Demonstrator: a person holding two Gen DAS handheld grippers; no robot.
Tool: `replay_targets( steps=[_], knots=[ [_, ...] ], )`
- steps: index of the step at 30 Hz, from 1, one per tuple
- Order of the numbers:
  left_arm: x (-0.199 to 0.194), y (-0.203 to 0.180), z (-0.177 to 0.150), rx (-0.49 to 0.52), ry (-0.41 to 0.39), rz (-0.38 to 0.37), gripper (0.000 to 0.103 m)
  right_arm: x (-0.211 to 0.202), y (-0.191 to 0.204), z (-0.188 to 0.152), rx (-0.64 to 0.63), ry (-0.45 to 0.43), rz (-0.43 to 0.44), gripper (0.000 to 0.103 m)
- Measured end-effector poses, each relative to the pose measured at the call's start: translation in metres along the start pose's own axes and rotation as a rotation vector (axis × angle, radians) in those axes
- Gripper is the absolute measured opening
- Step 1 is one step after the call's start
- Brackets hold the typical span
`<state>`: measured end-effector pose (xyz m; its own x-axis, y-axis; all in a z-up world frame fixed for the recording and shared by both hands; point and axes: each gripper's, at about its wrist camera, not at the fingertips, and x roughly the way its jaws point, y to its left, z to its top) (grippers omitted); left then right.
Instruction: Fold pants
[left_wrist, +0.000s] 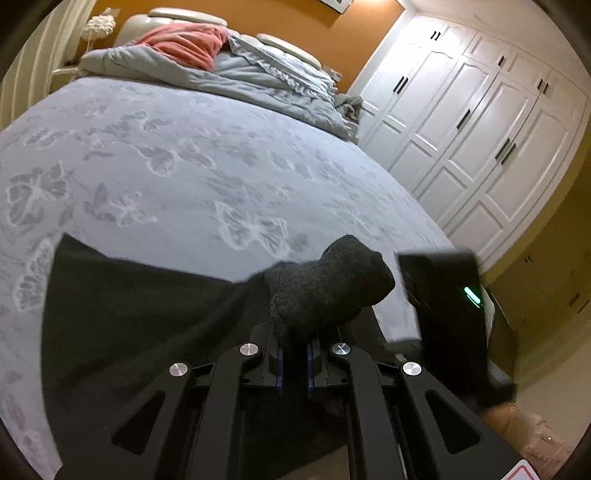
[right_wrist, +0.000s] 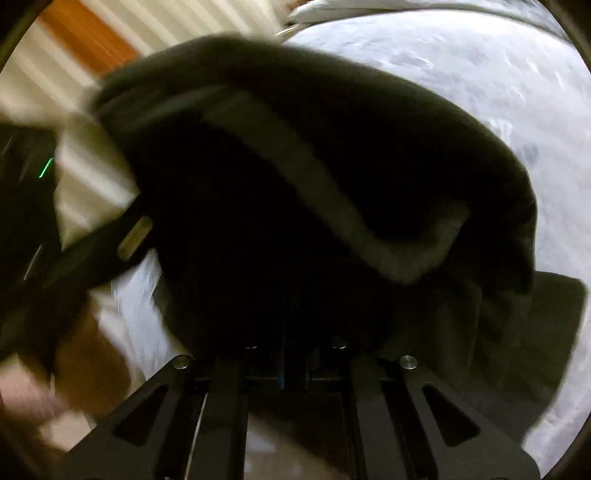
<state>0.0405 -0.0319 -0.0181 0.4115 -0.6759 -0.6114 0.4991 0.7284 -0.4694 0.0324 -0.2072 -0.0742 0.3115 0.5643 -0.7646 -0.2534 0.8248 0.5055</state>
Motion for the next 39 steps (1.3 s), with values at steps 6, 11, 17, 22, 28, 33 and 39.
replay_targets(
  steps=[6, 11, 17, 22, 28, 33, 39],
  knots=[
    [0.006, -0.013, -0.014, 0.061, 0.039, 0.008, 0.007, -0.071, -0.027, -0.01, -0.006, 0.037, -0.153, 0.077],
    [0.03, -0.031, -0.034, 0.079, 0.091, -0.008, 0.027, -0.134, -0.056, -0.025, 0.094, -0.143, -0.176, 0.08],
    [0.039, -0.059, -0.066, 0.211, 0.172, 0.003, 0.066, -0.109, -0.059, -0.019, 0.161, -0.093, -0.051, 0.078],
    [-0.005, -0.035, -0.05, 0.112, 0.1, -0.034, 0.072, -0.067, -0.052, -0.019, 0.191, -0.029, -0.028, 0.062],
    [-0.054, 0.008, -0.029, 0.016, -0.045, 0.056, 0.072, -0.109, 0.005, -0.011, -0.018, -0.148, -0.035, 0.009],
    [-0.06, 0.045, -0.026, -0.037, -0.036, 0.198, 0.072, -0.08, -0.028, -0.027, 0.018, 0.013, -0.273, 0.025],
    [-0.074, 0.105, -0.036, -0.289, -0.021, 0.234, 0.076, -0.073, -0.043, -0.033, 0.118, 0.006, -0.176, 0.062]
  ],
)
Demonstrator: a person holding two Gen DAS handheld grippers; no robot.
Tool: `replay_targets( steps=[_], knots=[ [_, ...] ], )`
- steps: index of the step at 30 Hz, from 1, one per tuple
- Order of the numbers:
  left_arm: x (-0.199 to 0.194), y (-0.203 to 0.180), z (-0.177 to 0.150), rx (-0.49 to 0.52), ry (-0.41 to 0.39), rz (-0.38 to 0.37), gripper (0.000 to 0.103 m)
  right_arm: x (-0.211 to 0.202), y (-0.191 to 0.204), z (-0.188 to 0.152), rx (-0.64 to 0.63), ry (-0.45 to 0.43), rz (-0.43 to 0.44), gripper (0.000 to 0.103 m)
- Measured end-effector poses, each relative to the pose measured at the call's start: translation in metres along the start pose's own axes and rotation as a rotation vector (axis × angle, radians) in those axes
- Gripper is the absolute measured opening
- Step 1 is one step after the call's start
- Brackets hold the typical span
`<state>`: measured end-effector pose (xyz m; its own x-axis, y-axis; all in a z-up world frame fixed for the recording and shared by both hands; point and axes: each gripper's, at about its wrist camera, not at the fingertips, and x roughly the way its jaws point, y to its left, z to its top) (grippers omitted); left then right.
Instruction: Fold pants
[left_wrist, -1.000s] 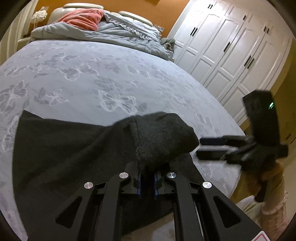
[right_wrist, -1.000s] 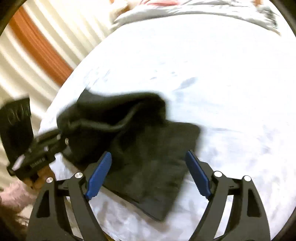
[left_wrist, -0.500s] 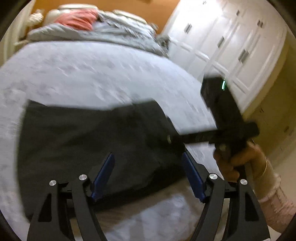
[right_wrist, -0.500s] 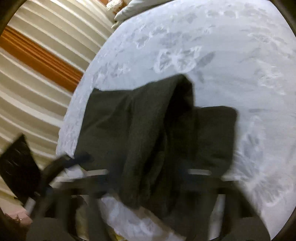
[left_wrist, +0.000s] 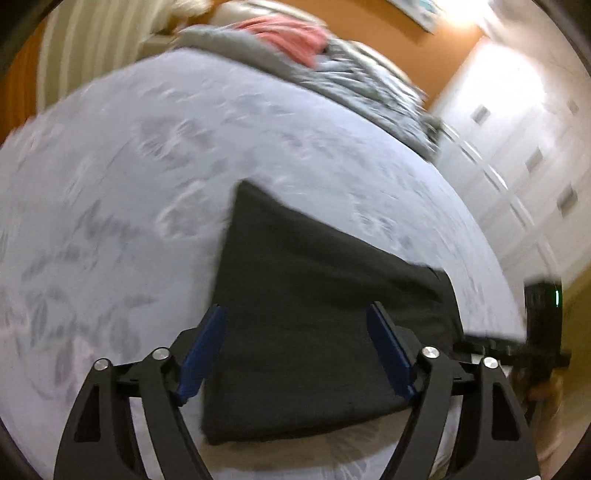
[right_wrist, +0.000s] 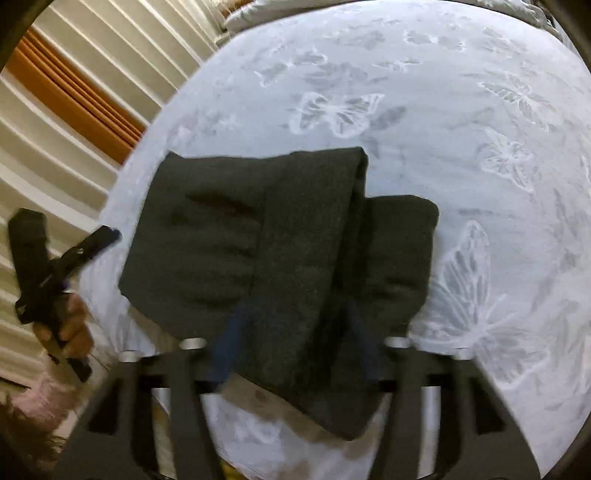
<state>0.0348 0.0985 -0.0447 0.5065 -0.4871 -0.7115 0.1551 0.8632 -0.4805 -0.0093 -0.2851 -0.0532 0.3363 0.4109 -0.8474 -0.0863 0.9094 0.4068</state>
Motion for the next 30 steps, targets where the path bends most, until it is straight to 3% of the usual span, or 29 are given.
replay_targets(
  steps=[2, 4, 7, 8, 9, 10, 11, 13, 16, 18, 19, 20, 22, 24, 25, 27, 30],
  knots=[
    [0.004, 0.017, 0.001, -0.075, 0.021, 0.012, 0.076, 0.01, 0.003, 0.0, 0.012, 0.025, -0.019, 0.062],
    [0.01, 0.029, 0.001, -0.126, 0.051, 0.021, 0.076, 0.022, 0.004, 0.001, 0.057, 0.046, 0.03, 0.063],
    [0.035, 0.046, -0.006, -0.234, 0.164, -0.058, 0.072, 0.032, 0.007, 0.001, 0.055, 0.021, 0.049, 0.053],
    [0.033, 0.046, -0.006, -0.226, 0.136, -0.038, 0.046, 0.031, 0.01, 0.002, 0.035, -0.003, 0.029, 0.041],
    [0.035, 0.04, -0.001, -0.172, 0.151, -0.027, 0.009, 0.028, 0.013, 0.004, 0.029, -0.025, 0.028, 0.018],
    [0.035, 0.037, 0.002, -0.158, 0.173, -0.042, 0.008, 0.018, 0.016, 0.007, 0.026, -0.055, 0.046, 0.014],
    [0.024, 0.038, 0.006, -0.198, 0.14, -0.082, 0.008, -0.001, 0.024, 0.013, 0.014, -0.113, 0.098, 0.014],
    [0.002, 0.031, 0.013, -0.19, 0.112, -0.135, 0.007, -0.039, 0.045, 0.016, -0.052, -0.207, 0.12, 0.014],
    [-0.015, 0.016, 0.008, -0.09, 0.112, -0.116, 0.018, -0.07, 0.058, 0.006, -0.105, -0.255, 0.042, 0.019],
    [-0.005, 0.018, -0.001, -0.053, 0.136, -0.012, 0.026, -0.037, 0.036, -0.007, -0.073, -0.146, -0.097, 0.039],
    [0.002, 0.02, -0.008, -0.037, 0.136, 0.09, 0.025, -0.019, 0.023, -0.012, -0.035, -0.089, -0.159, 0.04],
    [0.004, 0.022, -0.011, -0.029, 0.13, 0.115, 0.028, 0.004, 0.006, -0.019, 0.015, -0.006, -0.245, 0.045],
    [0.001, 0.018, -0.012, -0.008, 0.126, 0.13, 0.042, -0.007, 0.004, -0.019, 0.032, -0.078, -0.2, 0.05],
    [-0.004, 0.011, -0.012, 0.002, 0.116, 0.104, 0.063, -0.025, 0.007, -0.015, 0.031, -0.137, -0.202, 0.069],
    [-0.007, 0.007, -0.012, 0.005, 0.102, 0.097, 0.067, -0.03, 0.002, -0.016, 0.05, -0.162, -0.209, 0.072],
    [-0.005, 0.001, -0.015, 0.012, 0.095, 0.091, 0.084, -0.026, -0.01, -0.013, 0.111, -0.131, -0.186, 0.073],
    [0.031, 0.01, -0.02, -0.06, 0.209, 0.071, 0.084, -0.003, -0.033, -0.012, 0.217, -0.054, -0.089, 0.078]
  ],
)
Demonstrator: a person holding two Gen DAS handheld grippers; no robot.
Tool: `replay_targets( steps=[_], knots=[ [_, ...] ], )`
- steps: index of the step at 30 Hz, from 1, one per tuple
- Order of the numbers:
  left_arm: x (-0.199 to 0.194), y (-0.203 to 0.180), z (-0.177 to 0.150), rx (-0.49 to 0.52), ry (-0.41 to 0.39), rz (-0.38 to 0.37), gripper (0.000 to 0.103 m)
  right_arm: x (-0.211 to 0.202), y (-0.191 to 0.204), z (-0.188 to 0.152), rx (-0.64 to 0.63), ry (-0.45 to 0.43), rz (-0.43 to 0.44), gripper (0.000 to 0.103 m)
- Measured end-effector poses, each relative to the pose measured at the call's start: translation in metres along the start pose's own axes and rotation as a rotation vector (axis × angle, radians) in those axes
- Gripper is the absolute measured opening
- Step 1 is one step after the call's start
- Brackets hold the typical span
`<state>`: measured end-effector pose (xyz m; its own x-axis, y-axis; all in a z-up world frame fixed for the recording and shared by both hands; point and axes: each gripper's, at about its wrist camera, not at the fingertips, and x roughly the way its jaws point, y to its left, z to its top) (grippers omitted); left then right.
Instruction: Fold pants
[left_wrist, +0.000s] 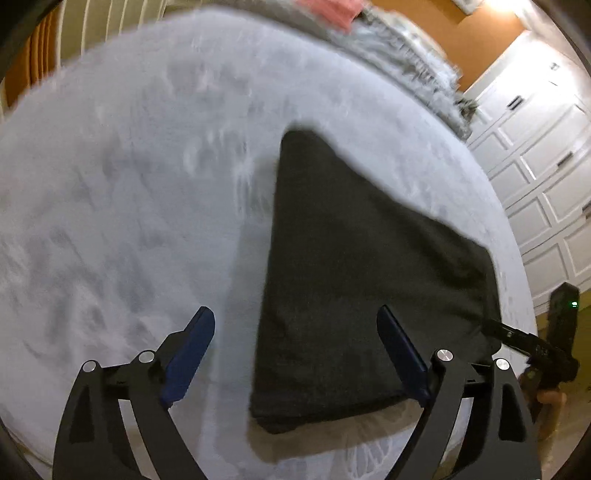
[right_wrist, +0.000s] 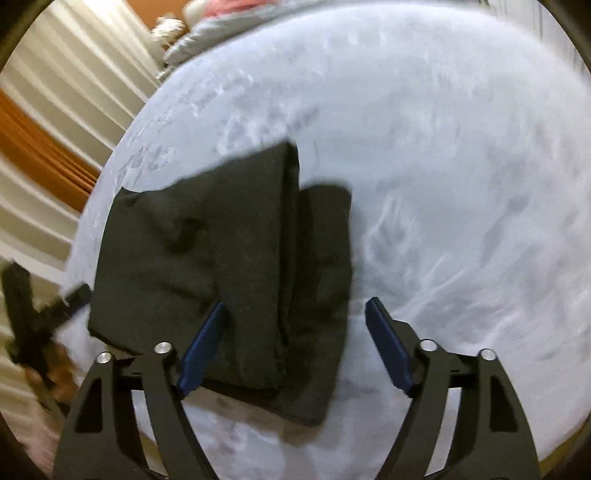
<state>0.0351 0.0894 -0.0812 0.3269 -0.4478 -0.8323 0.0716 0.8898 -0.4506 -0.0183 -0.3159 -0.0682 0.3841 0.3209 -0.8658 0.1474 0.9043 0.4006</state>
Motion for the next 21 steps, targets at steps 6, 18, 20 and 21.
replay_targets(
  steps=[6, 18, 20, 21],
  knots=[
    [-0.031, -0.019, 0.012, 0.105, -0.079, -0.061, 0.009, -0.001, 0.026, 0.001, -0.062, -0.071, 0.087, 0.024],
    [-0.095, 0.022, -0.021, 0.084, -0.196, 0.142, 0.052, -0.017, 0.054, -0.049, -0.144, -0.146, -0.097, 0.058],
    [-0.101, 0.013, -0.025, 0.099, -0.26, 0.137, 0.063, -0.03, 0.064, -0.049, -0.177, -0.193, 0.008, 0.059],
    [-0.1, 0.007, -0.028, 0.111, -0.287, 0.148, 0.063, -0.032, 0.069, -0.048, -0.193, -0.21, 0.025, 0.059]
  ],
)
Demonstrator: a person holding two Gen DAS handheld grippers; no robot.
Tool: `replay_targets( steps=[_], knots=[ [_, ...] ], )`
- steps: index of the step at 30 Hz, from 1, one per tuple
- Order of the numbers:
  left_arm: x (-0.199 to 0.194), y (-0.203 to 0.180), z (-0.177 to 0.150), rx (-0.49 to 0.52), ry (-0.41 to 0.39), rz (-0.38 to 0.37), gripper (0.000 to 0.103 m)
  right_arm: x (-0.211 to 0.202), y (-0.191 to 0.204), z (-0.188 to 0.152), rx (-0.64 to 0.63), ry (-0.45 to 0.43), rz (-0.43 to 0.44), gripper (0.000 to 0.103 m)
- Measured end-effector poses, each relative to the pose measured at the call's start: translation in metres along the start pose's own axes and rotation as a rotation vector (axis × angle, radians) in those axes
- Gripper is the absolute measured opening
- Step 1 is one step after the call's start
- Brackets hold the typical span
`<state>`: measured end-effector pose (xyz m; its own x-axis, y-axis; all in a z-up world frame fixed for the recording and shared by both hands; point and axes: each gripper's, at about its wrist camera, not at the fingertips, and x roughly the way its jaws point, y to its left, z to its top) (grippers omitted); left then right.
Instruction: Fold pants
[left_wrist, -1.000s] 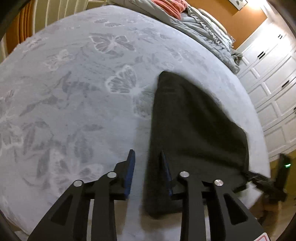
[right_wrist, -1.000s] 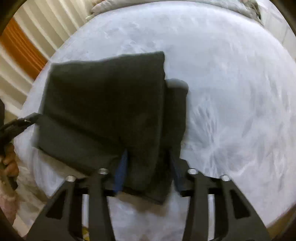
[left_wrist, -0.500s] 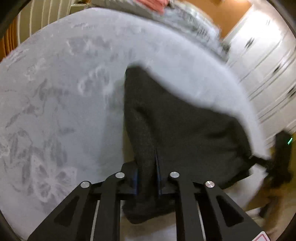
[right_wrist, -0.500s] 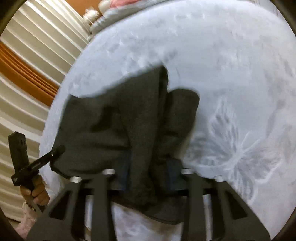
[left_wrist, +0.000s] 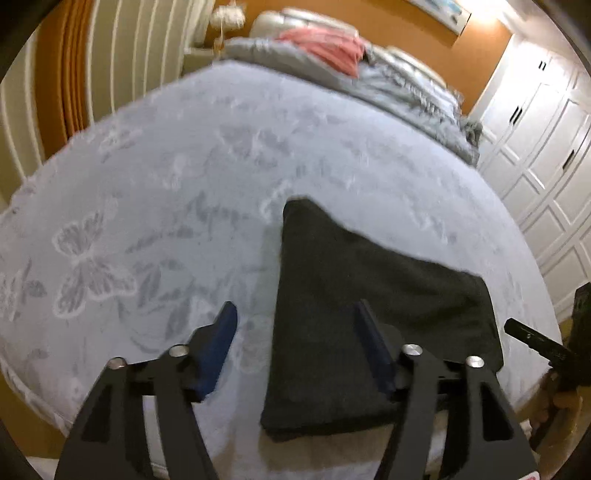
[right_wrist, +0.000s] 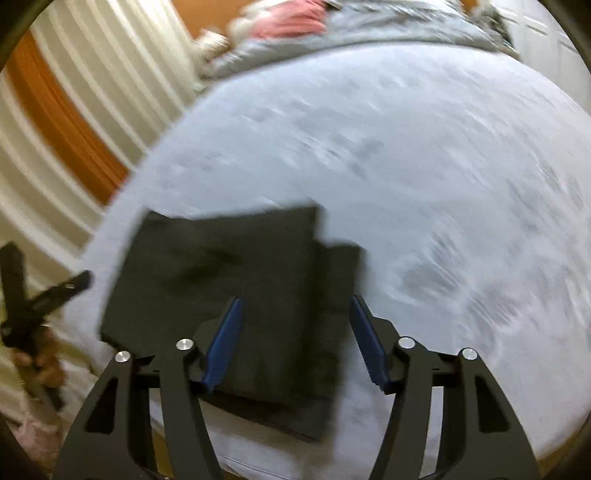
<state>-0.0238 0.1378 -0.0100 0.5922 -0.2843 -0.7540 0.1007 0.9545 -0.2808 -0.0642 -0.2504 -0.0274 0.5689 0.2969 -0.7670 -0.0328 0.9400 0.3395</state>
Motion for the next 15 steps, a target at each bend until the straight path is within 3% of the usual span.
replay_targets(
  steps=[4, 7, 8, 9, 10, 11, 12, 15],
  knots=[
    [0.019, -0.035, 0.003, 0.117, 0.001, 0.026, 0.064, 0.025, 0.009, 0.008, 0.005, 0.03, -0.02, 0.06],
    [0.036, -0.052, -0.004, 0.179, 0.032, 0.025, 0.067, 0.056, 0.007, 0.01, 0.063, 0.113, -0.052, 0.063],
    [0.036, -0.053, -0.011, 0.193, 0.041, 0.028, 0.067, 0.058, 0.005, 0.011, 0.084, 0.12, -0.05, 0.059],
    [0.039, -0.056, -0.015, 0.21, 0.05, 0.036, 0.067, 0.061, 0.005, 0.01, 0.093, 0.113, -0.04, 0.038],
    [0.041, -0.059, -0.017, 0.225, 0.06, 0.048, 0.067, 0.062, 0.007, 0.012, 0.088, 0.113, -0.025, 0.036],
    [0.046, -0.061, -0.02, 0.243, 0.074, 0.062, 0.067, 0.055, 0.016, 0.013, 0.051, 0.091, -0.044, 0.025],
    [0.048, -0.062, -0.021, 0.253, 0.078, 0.066, 0.067, 0.05, 0.023, 0.01, 0.017, 0.07, -0.039, 0.022],
    [0.049, -0.063, -0.026, 0.264, 0.082, 0.077, 0.071, 0.001, 0.045, 0.018, -0.042, -0.053, 0.081, 0.017]
  ],
)
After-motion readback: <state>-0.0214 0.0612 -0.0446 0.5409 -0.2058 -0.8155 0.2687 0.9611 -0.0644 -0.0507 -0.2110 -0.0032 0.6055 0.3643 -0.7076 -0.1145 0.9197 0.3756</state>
